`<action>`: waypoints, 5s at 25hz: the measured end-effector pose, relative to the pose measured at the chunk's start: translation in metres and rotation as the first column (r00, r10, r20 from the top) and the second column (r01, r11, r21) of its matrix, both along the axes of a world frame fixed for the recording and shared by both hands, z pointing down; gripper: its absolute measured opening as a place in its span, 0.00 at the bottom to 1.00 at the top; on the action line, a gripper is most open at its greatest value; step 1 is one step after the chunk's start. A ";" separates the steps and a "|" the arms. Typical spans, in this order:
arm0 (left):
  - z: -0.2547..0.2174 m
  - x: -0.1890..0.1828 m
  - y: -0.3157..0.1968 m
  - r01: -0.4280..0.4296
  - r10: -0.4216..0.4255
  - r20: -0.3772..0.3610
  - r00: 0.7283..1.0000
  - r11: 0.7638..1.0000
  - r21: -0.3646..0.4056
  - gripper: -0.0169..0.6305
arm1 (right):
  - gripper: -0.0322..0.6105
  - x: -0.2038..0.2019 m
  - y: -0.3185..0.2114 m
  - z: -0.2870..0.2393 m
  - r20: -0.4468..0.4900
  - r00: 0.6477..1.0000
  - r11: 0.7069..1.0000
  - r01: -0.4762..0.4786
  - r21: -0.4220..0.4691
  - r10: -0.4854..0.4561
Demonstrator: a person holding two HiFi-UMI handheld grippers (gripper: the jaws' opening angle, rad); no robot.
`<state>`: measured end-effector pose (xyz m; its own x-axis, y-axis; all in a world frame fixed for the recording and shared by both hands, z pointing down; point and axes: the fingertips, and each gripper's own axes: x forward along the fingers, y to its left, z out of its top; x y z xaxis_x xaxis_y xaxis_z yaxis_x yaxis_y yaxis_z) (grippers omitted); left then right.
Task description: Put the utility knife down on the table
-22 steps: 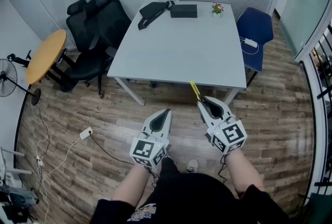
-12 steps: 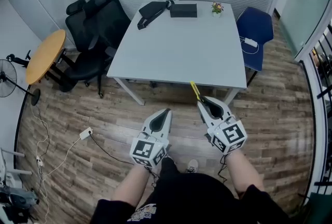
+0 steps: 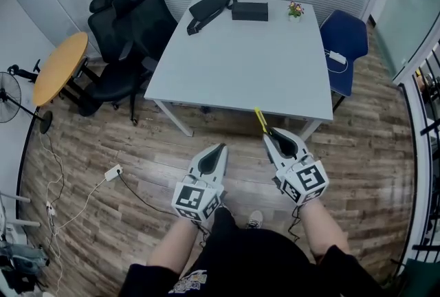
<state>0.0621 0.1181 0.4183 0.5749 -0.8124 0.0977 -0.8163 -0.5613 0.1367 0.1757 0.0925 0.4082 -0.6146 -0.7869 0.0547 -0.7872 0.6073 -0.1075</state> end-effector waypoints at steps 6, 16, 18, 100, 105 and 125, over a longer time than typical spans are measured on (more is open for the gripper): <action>0.006 -0.025 -0.018 0.006 -0.006 -0.012 1.000 1.000 -0.013 0.04 | 0.16 -0.023 -0.020 0.003 -0.006 1.000 1.000 0.002 -0.010 -0.002; 0.011 -0.084 -0.064 -0.010 0.009 -0.032 0.999 1.000 -0.027 0.04 | 0.16 -0.082 -0.069 0.005 -0.030 1.000 1.000 -0.008 -0.025 0.007; 0.010 -0.097 -0.076 -0.016 0.015 -0.036 0.999 1.000 -0.027 0.04 | 0.16 -0.096 -0.081 0.003 -0.034 0.999 1.000 -0.012 -0.025 0.012; 0.111 -0.097 -0.447 -0.186 0.188 -0.009 0.982 0.960 -0.209 0.04 | 0.16 -0.120 -0.473 0.215 -0.233 0.972 0.910 -0.073 -0.409 -0.027; 0.125 -0.099 -0.458 -0.203 0.204 -0.020 0.979 0.949 -0.242 0.04 | 0.16 -0.122 -0.479 0.255 -0.277 0.960 0.871 -0.096 -0.481 -0.048; 0.142 -0.101 -0.466 -0.228 0.231 -0.023 0.973 0.932 -0.281 0.04 | 0.16 -0.122 -0.470 0.334 -0.360 0.922 0.757 -0.133 -0.640 -0.143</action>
<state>-0.0391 -0.3475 0.5604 0.7404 -0.5970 0.3089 -0.6717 -0.6740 0.3073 0.0539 -0.3774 0.7425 -0.4423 -0.4730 0.7620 -0.8454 0.5037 -0.1780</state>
